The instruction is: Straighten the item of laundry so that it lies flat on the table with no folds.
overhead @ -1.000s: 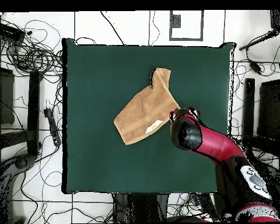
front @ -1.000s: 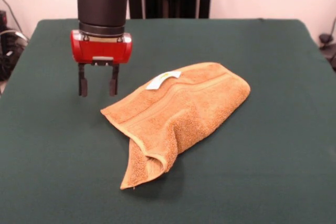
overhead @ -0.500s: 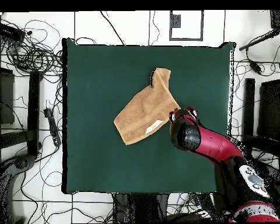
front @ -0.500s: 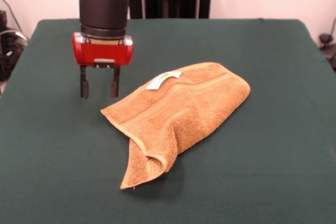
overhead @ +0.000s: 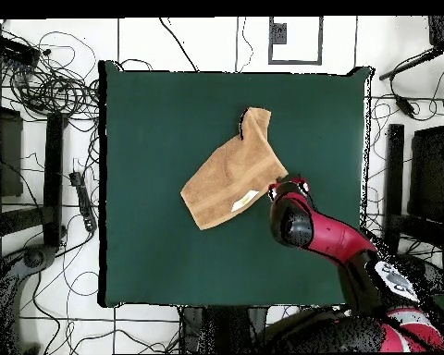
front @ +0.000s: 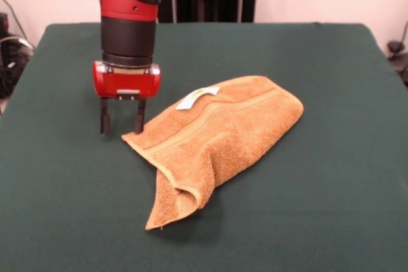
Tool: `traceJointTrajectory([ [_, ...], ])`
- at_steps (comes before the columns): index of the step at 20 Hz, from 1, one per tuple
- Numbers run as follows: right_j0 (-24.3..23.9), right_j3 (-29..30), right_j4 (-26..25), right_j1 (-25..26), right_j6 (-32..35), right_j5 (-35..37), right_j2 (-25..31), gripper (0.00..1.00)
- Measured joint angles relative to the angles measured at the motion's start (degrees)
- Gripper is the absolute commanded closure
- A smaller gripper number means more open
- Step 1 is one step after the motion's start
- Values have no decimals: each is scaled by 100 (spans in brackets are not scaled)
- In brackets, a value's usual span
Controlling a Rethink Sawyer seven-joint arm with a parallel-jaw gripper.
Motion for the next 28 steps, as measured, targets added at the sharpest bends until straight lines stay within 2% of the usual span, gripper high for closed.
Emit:
traceJointTrajectory([
  [6,-40,35,-226,25,1,-259,19,0],
  [19,-27,40,-253,-1,0,-230,18,0],
  [23,4,41,-205,-84,0,78,19,0],
  [28,80,36,-81,-312,0,807,19,0],
])
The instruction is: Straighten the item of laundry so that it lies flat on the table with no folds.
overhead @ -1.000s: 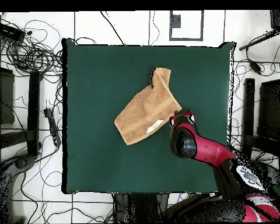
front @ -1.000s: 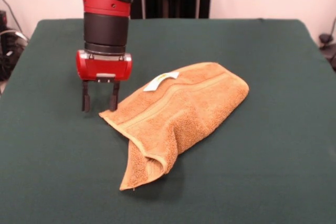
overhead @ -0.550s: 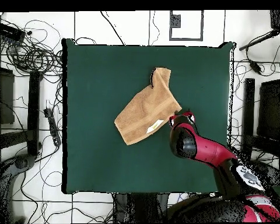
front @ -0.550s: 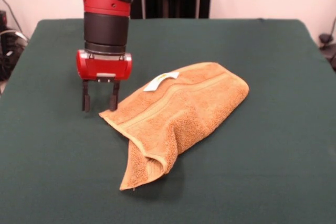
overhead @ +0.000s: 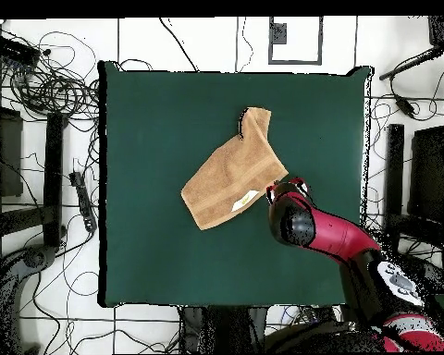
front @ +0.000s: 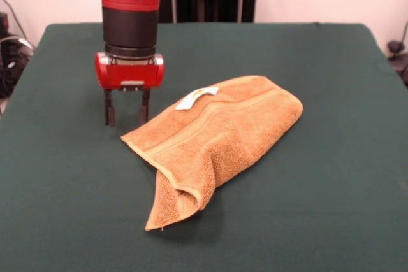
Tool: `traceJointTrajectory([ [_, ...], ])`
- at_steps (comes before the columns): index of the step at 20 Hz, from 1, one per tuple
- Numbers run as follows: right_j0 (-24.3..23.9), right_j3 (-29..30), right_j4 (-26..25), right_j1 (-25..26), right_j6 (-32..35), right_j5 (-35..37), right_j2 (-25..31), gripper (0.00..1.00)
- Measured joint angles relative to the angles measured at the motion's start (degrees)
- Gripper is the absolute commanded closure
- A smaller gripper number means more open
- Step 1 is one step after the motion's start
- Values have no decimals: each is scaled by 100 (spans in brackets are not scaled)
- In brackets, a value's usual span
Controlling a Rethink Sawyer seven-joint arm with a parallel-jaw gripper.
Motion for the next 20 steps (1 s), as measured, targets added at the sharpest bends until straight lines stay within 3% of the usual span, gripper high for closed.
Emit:
traceJointTrajectory([
  [6,31,-9,126,-193,0,491,-1,0],
  [20,77,-22,176,-254,0,499,1,0],
])
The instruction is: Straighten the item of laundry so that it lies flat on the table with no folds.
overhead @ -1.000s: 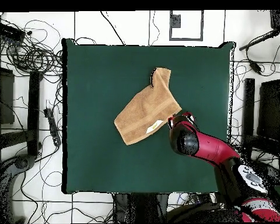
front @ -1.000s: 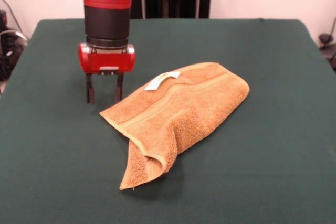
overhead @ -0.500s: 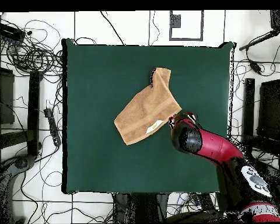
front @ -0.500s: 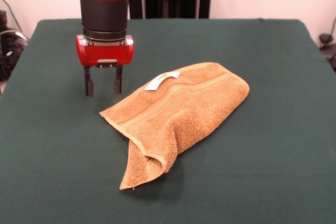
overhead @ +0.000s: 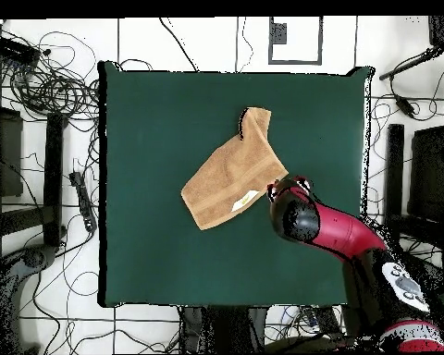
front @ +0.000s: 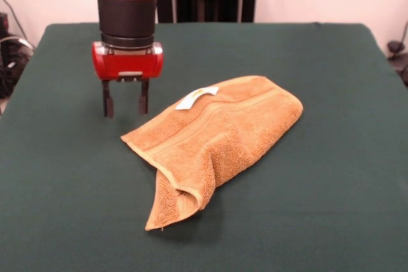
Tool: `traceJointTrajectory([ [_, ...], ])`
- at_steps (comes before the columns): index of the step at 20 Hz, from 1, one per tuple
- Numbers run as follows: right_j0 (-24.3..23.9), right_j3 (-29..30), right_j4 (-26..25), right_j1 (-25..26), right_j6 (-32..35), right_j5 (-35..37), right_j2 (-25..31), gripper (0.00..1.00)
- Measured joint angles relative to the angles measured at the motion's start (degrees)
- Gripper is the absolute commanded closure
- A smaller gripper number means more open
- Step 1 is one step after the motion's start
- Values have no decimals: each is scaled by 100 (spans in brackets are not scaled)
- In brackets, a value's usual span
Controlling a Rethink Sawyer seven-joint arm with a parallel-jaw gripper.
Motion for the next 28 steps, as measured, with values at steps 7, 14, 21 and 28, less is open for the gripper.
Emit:
traceJointTrajectory([
  [7,256,2,103,1,0,0,0,0],
  [14,534,6,235,4,1,-42,1,0],
  [21,474,4,237,62,1,-122,2,0],
  [28,116,-11,228,309,1,-121,10,0],
])
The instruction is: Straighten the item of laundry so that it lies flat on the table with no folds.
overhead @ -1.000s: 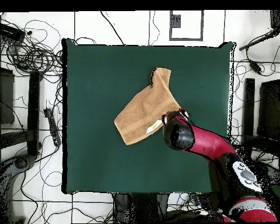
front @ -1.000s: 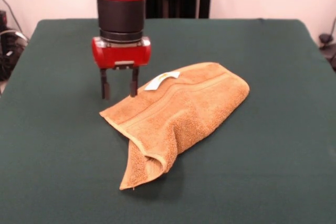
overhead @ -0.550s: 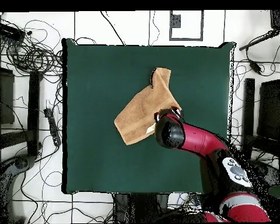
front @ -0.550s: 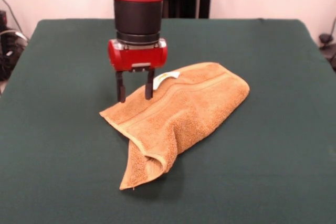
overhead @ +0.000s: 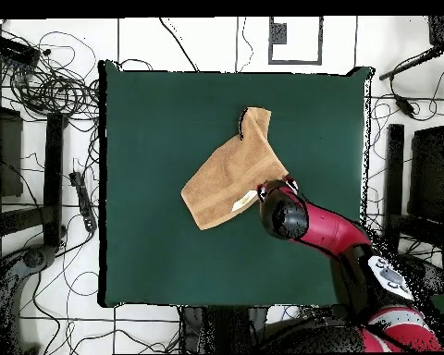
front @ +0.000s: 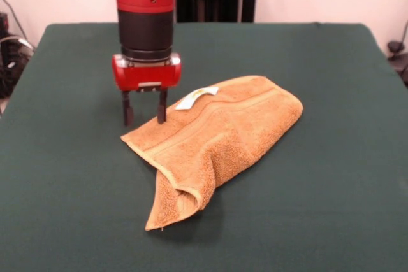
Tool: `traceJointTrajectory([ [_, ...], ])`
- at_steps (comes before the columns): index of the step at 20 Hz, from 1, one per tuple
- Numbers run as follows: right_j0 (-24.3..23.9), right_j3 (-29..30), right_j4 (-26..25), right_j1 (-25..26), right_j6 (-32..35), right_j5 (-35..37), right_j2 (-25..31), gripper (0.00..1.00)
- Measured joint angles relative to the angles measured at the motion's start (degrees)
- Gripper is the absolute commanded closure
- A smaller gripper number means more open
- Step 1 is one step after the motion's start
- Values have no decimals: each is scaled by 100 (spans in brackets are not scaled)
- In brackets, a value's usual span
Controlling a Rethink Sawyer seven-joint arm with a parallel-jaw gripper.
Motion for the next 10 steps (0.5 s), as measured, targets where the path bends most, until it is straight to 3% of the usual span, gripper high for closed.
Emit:
traceJointTrajectory([
  [10,-187,-71,-2,140,0,-6,123,0],
])
